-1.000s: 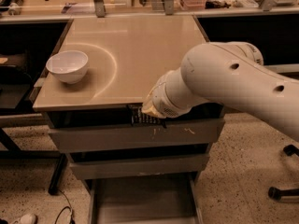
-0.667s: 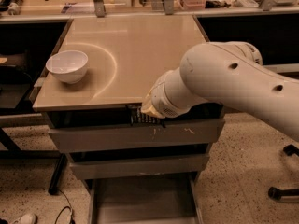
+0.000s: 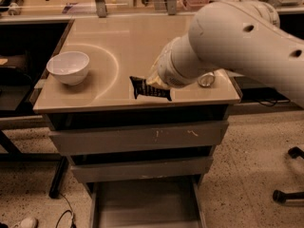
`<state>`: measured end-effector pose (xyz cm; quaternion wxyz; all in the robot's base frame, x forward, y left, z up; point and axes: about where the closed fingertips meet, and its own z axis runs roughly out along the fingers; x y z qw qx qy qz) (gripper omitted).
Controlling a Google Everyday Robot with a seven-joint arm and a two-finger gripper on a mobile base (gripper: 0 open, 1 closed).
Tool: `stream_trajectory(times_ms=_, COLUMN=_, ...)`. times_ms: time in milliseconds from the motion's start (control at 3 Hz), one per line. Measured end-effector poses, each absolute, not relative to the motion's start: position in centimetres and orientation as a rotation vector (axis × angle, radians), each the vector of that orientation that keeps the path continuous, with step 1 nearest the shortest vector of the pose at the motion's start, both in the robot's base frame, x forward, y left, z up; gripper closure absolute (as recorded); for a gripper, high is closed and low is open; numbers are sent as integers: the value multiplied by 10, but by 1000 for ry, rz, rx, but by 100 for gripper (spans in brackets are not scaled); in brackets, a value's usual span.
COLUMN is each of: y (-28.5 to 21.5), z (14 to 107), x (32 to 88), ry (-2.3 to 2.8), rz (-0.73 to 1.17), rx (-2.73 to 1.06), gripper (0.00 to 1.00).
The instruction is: Pick rxbar chocolate from bottom drawer and place on counter
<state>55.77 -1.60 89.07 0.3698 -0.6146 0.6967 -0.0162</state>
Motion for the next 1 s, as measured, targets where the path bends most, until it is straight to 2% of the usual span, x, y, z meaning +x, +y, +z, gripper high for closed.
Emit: stream_trajectory(times_ms=1000, y=-13, z=880, x=647, ry=1803, rz=-58, rx=-1612, gripper=100)
